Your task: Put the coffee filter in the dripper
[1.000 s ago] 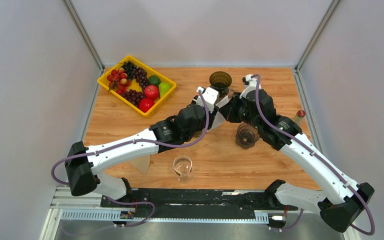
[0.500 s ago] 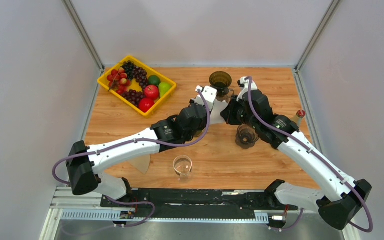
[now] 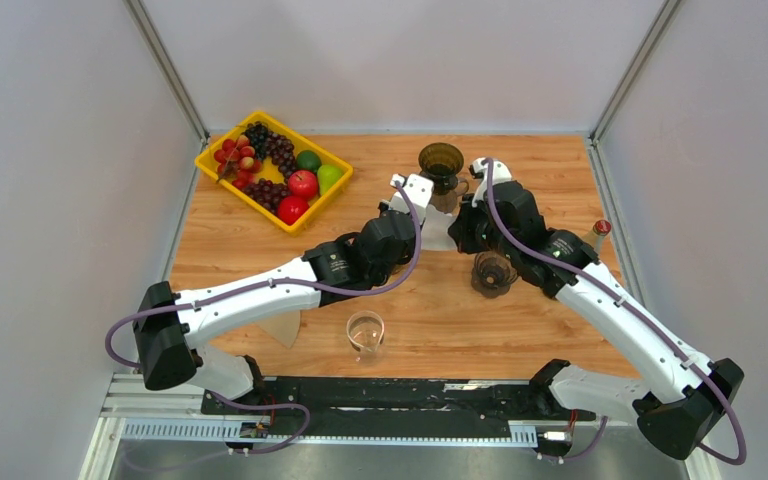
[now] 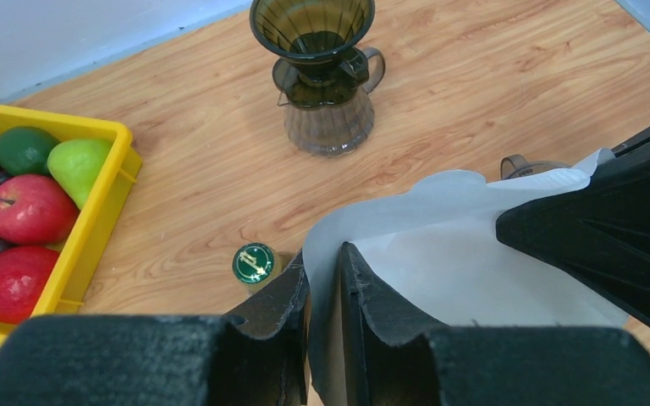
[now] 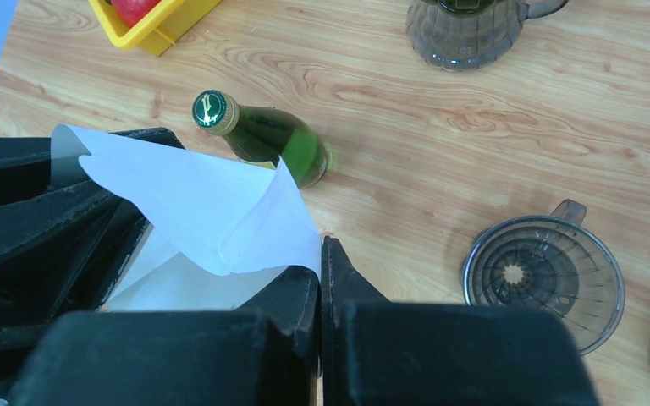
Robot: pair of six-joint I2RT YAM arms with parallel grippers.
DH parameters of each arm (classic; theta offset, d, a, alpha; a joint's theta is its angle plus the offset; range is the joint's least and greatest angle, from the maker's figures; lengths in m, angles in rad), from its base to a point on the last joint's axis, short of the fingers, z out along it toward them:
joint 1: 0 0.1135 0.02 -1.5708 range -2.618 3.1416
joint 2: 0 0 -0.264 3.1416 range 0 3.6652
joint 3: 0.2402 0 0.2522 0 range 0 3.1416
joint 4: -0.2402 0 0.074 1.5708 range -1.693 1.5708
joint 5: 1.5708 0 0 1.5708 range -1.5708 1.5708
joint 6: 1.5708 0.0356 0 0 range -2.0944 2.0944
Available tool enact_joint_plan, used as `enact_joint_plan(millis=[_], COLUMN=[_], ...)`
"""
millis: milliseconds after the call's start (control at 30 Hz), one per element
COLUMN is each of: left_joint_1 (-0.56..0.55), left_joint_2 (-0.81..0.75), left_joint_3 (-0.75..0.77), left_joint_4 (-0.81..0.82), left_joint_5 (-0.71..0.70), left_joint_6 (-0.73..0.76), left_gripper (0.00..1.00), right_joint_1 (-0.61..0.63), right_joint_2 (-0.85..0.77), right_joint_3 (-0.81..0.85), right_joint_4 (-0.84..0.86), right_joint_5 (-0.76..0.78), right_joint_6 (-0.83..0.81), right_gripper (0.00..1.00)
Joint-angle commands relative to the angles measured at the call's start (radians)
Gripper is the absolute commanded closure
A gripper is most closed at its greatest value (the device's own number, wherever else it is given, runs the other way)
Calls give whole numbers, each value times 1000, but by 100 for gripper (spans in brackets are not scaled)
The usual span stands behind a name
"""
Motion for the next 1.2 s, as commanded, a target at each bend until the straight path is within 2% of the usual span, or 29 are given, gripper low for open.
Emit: enact_joint_plan(millis=[0, 167, 367, 500, 567, 633, 700, 767, 833, 1033, 1167], left_joint_1=[2, 2, 3, 2, 2, 2, 2, 2, 2, 2, 2], left_joint_2=[-15, -32, -67, -90, -101, -120, -144, -171, -200, -293, -373], left_joint_3=[33, 19, -3, -9, -5, -16, -33, -53, -71, -122, -174], left_joint_4=[-20, -30, -28, -17, -28, -27, -19, -4, 12, 37, 48], left_joint_5=[-32, -5, 70, 121, 153, 203, 258, 312, 353, 409, 353], left_joint_6=[-15, -12, -27, -39, -50, -57, -59, -58, -61, -64, -70], left_gripper=[76, 74, 69, 60, 53, 41, 23, 17, 3, 0, 0], right_joint_1=[0, 0, 0, 0, 0, 0, -1, -1, -2, -6, -43], right_joint_2=[-24, -47, -47, -30, -30, -30, -28, -21, -11, 49, 124], right_joint_3=[40, 37, 48, 69, 79, 88, 96, 103, 111, 164, 240], right_joint_4=[-29, -29, -29, -35, -45, -59, -77, -90, -103, -114, -115], right_joint_5=[31, -26, -33, -44, -23, 10, 47, 67, 80, 109, 112], right_joint_6=[-80, -144, -141, -115, -96, -82, -71, -62, -54, -54, -75], right_gripper=[100, 100, 100, 100, 100, 100, 100, 100, 100, 100, 100])
